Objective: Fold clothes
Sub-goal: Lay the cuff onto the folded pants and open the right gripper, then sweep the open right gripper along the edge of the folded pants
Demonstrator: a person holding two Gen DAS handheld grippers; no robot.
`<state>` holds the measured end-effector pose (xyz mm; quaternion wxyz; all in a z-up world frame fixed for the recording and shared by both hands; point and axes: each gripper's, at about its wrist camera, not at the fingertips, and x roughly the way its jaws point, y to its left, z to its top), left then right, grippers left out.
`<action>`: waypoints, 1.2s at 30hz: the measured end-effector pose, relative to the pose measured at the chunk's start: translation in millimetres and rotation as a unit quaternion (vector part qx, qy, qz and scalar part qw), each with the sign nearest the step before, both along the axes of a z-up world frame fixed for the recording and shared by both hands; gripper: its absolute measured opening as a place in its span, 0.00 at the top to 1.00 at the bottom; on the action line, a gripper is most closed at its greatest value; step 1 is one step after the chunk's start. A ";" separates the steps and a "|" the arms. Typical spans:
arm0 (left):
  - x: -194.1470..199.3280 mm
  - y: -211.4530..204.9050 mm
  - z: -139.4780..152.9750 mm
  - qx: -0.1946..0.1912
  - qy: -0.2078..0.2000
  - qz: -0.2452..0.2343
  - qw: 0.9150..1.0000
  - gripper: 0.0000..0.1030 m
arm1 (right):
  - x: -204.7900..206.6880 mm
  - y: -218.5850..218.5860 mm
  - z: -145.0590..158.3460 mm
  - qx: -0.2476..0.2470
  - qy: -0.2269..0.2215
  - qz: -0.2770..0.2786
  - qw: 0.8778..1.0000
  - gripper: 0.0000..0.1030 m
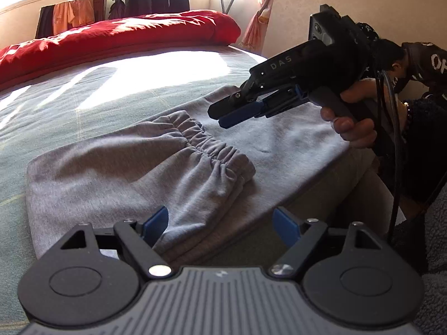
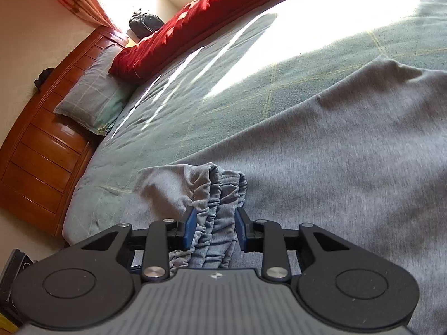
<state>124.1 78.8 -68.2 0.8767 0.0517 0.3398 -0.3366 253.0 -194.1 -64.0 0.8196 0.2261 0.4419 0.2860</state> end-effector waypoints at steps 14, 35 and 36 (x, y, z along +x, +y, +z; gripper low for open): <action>-0.8 13.6 -21.0 0.042 0.027 0.063 0.997 0.17 | 9.0 39.3 0.2 0.005 -0.004 0.061 0.998 0.48; 29.4 -13.2 12.2 0.059 0.000 0.181 0.982 0.12 | -32.1 -63.3 19.6 -0.014 -0.072 -0.108 0.991 0.24; 34.4 -20.2 12.1 0.054 0.004 0.184 0.982 0.12 | -34.3 -79.3 17.0 -0.015 -0.067 -0.130 0.989 0.24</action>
